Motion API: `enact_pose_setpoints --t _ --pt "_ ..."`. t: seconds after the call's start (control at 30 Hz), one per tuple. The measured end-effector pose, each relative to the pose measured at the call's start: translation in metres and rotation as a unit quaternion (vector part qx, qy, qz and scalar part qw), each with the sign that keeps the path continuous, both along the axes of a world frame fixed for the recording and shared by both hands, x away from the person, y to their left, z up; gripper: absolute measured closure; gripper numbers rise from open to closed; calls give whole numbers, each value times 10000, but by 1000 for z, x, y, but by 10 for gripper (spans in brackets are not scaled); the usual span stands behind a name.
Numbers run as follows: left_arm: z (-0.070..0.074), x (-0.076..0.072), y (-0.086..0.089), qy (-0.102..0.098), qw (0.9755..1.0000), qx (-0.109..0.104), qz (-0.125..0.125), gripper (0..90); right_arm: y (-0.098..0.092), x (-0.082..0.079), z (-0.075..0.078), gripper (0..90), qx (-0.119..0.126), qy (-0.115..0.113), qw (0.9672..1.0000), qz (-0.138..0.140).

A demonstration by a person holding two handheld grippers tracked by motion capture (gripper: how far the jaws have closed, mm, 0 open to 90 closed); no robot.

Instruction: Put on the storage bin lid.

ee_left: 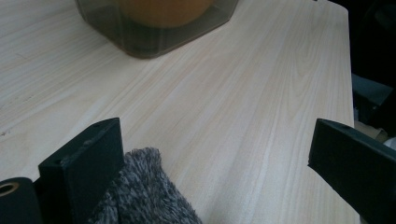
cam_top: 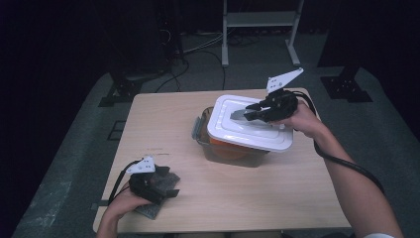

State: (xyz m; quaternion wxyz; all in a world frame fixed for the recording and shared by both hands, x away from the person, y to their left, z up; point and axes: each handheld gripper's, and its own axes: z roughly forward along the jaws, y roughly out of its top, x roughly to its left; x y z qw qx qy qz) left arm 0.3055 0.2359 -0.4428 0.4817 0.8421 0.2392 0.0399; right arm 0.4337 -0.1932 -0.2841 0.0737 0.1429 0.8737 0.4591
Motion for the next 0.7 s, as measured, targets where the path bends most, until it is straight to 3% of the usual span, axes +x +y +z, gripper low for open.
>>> enact_pose_setpoints --t 0.4,0.7 --pt "0 -1 -3 -16 10000 33 -50 25 12 12 -7 655 -37 66 9999 73" --pt "1 -2 -2 -13 10000 17 -33 25 24 21 -21 656 -48 164 9997 174"
